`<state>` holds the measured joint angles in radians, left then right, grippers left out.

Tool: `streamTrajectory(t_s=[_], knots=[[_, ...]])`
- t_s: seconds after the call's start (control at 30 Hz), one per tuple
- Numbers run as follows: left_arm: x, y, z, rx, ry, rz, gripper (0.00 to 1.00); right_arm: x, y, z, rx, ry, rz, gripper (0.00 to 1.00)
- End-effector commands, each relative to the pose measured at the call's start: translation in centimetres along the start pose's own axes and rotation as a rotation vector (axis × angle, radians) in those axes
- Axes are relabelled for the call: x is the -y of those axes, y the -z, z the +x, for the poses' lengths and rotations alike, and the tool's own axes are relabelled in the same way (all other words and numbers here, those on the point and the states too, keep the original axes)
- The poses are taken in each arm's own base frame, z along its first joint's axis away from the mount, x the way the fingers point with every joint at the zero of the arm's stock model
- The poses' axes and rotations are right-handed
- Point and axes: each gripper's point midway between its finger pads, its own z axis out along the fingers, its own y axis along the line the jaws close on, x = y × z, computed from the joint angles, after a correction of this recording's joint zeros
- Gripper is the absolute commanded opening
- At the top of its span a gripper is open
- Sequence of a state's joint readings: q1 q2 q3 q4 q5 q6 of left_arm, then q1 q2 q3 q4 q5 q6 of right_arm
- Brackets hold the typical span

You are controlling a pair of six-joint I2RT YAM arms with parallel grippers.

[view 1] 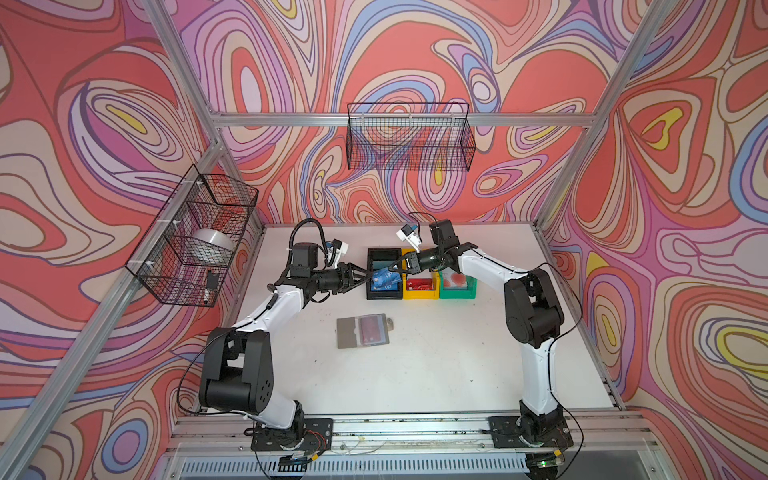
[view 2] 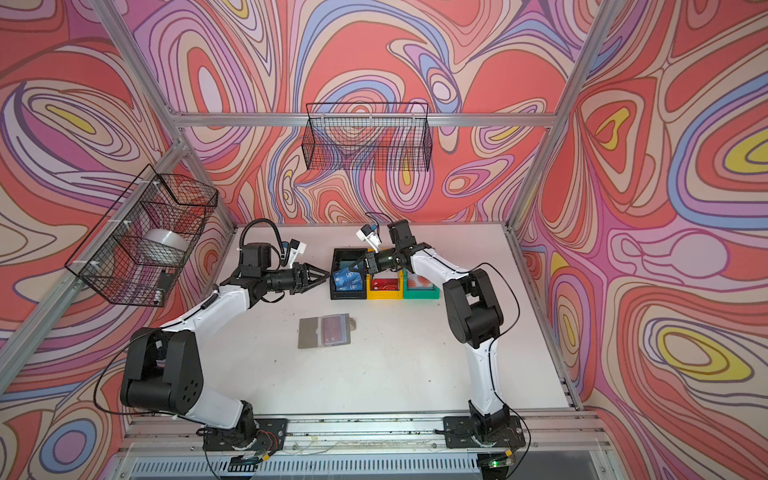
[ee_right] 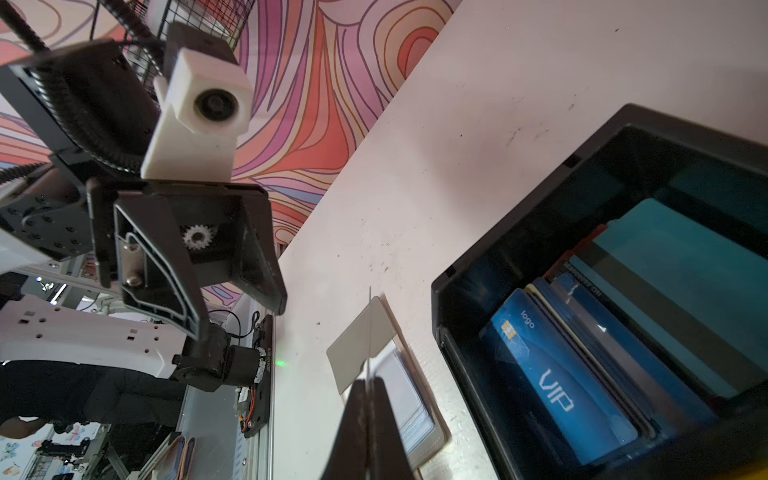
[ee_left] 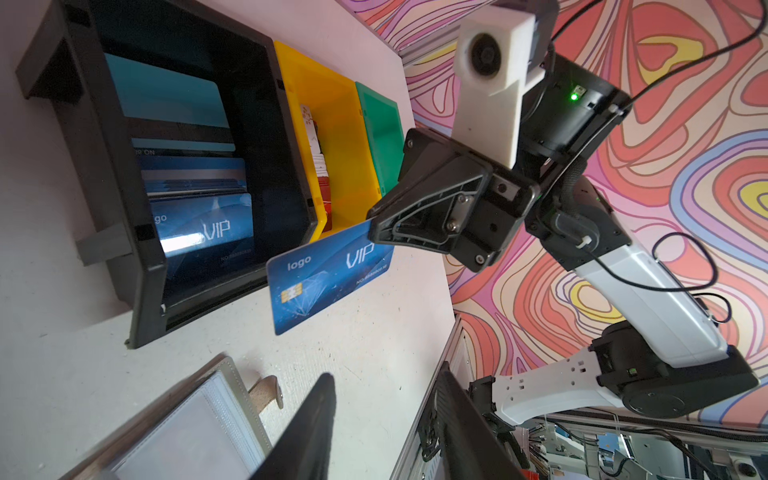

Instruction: Take the credit cards out of the card holder

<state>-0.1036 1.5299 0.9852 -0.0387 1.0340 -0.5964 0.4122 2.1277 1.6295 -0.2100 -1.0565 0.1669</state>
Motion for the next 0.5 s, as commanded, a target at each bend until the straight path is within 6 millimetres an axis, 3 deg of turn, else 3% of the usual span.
streamTrajectory(t_s=[0.0,0.47], knots=[[0.8,0.4,-0.3,0.022,-0.031,0.014,0.43,-0.2,0.0,-1.9,0.067,0.117,0.043,0.00],[0.5,0.3,-0.1,0.021,-0.024,0.015,0.44,3.1,-0.8,-1.0,0.010,0.191,0.169,0.00]])
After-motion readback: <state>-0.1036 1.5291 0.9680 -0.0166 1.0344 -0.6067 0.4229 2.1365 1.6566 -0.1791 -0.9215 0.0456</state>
